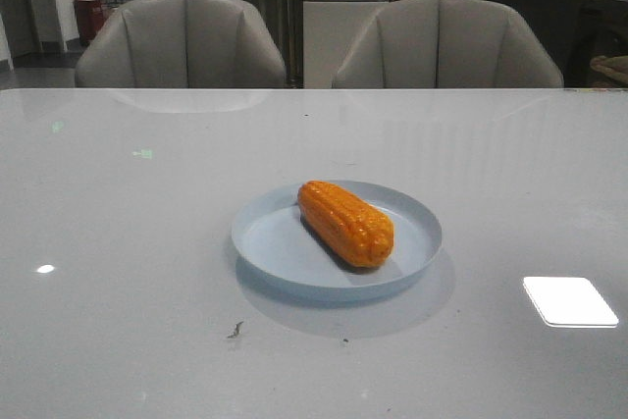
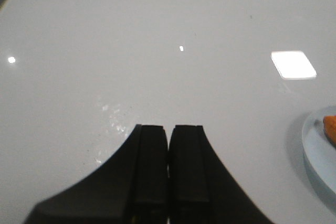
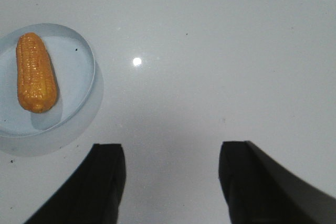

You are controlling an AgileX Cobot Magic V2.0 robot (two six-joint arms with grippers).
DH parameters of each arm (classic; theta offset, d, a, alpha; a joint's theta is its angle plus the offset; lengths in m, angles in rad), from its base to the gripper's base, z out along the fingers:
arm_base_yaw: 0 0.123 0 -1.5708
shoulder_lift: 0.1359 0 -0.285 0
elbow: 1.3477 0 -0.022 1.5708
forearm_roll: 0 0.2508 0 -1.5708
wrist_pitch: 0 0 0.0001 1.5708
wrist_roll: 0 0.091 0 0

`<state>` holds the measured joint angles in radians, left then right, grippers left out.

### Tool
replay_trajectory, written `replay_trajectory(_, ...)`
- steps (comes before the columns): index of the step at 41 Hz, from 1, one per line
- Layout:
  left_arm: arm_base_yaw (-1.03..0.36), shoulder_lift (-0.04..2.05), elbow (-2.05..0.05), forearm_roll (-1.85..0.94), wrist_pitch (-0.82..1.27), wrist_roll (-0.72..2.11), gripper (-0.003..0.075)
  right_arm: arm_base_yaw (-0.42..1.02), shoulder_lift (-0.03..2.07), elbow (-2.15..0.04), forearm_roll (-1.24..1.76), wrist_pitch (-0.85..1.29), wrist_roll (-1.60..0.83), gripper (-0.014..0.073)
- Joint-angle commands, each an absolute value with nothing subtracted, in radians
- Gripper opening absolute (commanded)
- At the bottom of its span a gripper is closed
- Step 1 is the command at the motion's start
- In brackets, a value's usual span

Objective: Place corn on plate with both arms

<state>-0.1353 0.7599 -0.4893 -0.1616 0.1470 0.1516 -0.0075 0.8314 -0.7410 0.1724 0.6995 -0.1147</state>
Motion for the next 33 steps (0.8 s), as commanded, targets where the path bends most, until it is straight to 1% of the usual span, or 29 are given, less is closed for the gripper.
replay_trajectory(1, -0.134, 0.649, -0.392, -0.136, -0.097, 0.107, 0.0094, -0.015, 0.823, -0.766, 0.182, 0.639, -0.116, 0.0498)
replay_trajectory(4, -0.134, 0.556, -0.304, -0.136, -0.178, 0.107, 0.0094, -0.015, 0.823, -0.766, 0.182, 0.639, -0.116, 0.0498)
replay_trajectory(8, -0.134, 0.441, -0.196, -0.106, -0.232, 0.107, 0.0094, -0.015, 0.823, -0.766, 0.182, 0.639, -0.116, 0.0498)
replay_trajectory(16, -0.124, 0.252, -0.049, -0.091, -0.248, 0.107, 0.0094, -0.015, 0.823, -0.766, 0.182, 0.639, -0.116, 0.0498)
replay_trajectory(24, -0.086, 0.103, 0.050, -0.091, -0.279, 0.107, 0.0094, -0.015, 0.823, -0.766, 0.182, 0.639, -0.116, 0.0498)
replay_trajectory(29, -0.078, 0.018, 0.047, -0.091, -0.186, 0.107, 0.0094, -0.015, 0.823, -0.766, 0.182, 0.639, -0.116, 0.0498)
replay_trajectory(33, -0.078, -0.031, 0.047, -0.091, -0.173, 0.107, 0.0094, -0.015, 0.823, -0.766, 0.182, 0.639, -0.116, 0.0498)
